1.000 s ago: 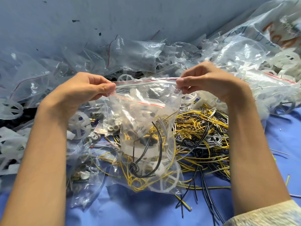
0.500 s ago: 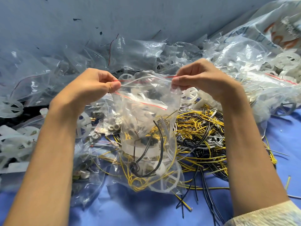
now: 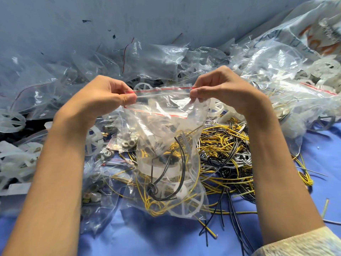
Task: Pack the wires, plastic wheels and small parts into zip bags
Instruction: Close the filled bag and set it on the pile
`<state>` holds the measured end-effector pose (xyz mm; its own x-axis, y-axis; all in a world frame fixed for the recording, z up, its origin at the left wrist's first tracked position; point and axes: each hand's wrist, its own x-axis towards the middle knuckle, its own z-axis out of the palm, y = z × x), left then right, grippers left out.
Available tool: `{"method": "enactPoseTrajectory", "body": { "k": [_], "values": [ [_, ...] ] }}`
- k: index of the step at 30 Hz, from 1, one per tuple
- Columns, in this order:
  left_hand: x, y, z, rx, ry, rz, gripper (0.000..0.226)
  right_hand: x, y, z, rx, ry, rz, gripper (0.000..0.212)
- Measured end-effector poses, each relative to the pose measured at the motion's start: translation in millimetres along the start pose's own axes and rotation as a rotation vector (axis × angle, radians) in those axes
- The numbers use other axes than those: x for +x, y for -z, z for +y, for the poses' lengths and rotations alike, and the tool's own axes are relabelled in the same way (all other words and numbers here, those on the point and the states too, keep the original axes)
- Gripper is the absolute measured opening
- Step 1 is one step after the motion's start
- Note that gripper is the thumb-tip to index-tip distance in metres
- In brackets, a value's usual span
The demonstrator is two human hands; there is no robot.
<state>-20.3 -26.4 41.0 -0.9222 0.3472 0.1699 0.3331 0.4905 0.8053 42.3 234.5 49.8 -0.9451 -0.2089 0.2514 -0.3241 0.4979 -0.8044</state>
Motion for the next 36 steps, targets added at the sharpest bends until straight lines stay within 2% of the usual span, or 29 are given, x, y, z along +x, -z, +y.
{"method": "enactPoseTrajectory", "body": {
  "k": [5,10,13,20,23,26,30,36],
  "values": [
    [0.1,-2.3,2.2,-0.030,0.003,-0.007,0.007,0.0,-1.1,-2.6,-0.035,-0.017,-0.016,0.017],
    [-2.4,-4.9,4.9,-0.053,-0.002,-0.059,0.011,1.4,-3.9,-3.9,-0.056,-0.030,-0.011,0.011],
    [-0.3,-7.7,5.4,-0.049,-0.009,-0.036,0.005,1.6,-4.5,-5.2,-0.060,-0.023,-0.019,0.009],
    [1.1,-10.2,8.5,-0.004,-0.030,0.011,0.009,1.2,-3.2,-6.8,-0.074,-0.012,-0.026,0.010],
    [-1.4,-8.9,10.2,-0.015,-0.018,-0.029,0.005,2.2,-5.0,-6.1,-0.076,-0.036,-0.042,0.011],
    [-4.4,-9.1,13.2,0.004,-0.016,-0.088,0.010,5.4,-9.2,-5.9,-0.064,-0.045,-0.066,0.011],
    [-4.8,-11.5,15.5,0.011,-0.035,-0.049,0.003,9.5,-10.8,-5.0,-0.092,-0.035,-0.053,0.013],
    [1.0,-16.5,14.8,0.049,-0.037,-0.001,0.012,9.5,-14.8,-9.2,-0.154,0.022,-0.066,0.014]
  ]
}}
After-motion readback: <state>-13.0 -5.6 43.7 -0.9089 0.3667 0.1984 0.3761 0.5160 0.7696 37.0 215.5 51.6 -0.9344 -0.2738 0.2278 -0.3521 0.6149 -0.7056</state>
